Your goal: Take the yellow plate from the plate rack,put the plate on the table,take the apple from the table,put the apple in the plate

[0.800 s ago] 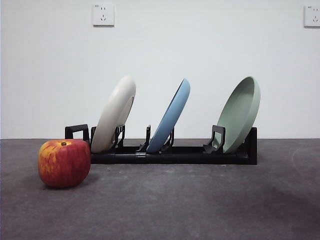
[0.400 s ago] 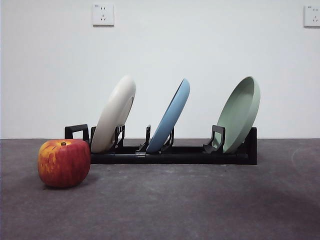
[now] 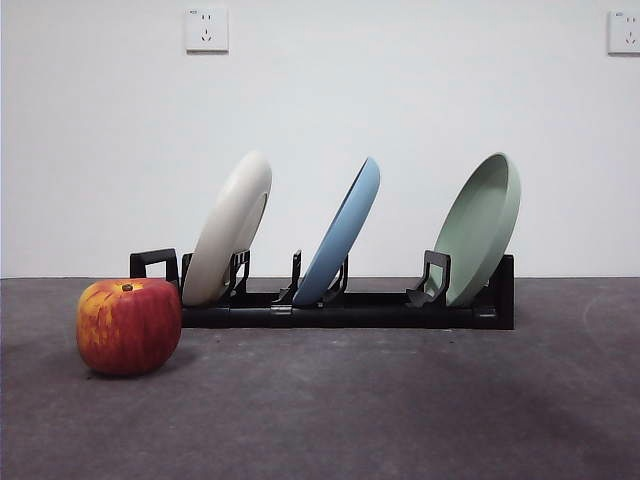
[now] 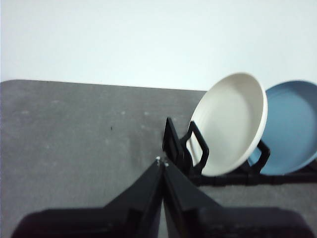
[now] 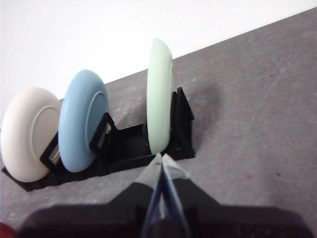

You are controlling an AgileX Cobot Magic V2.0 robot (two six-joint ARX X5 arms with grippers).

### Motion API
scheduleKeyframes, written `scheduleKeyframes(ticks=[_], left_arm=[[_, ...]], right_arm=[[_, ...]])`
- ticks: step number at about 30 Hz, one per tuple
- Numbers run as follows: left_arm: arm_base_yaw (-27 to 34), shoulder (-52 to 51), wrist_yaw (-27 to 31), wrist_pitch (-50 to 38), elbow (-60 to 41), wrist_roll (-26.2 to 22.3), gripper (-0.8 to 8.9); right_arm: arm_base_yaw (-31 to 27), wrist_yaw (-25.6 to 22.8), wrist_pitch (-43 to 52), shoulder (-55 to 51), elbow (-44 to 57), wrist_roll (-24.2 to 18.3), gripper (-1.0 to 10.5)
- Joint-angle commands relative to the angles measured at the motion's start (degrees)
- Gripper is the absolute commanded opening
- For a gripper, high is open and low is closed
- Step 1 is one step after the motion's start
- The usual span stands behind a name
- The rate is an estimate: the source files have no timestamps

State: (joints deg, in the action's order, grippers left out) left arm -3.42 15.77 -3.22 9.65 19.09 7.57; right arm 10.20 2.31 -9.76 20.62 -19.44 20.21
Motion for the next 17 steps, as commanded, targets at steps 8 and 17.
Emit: scheduleKeyframes(ticks=[8, 17], left_arm=[[0.2, 21.5, -8.0, 3.7, 16.5, -0.3, -0.07], [0.0, 42.1, -21.4, 7.8, 30.1, -0.2, -0.03]], right_arm=[[0.0, 9.8, -2.6, 17.6, -13.7, -3.5, -0.1], [0.0, 18.9, -10.9, 31.3, -24.9, -8.3, 0.1]])
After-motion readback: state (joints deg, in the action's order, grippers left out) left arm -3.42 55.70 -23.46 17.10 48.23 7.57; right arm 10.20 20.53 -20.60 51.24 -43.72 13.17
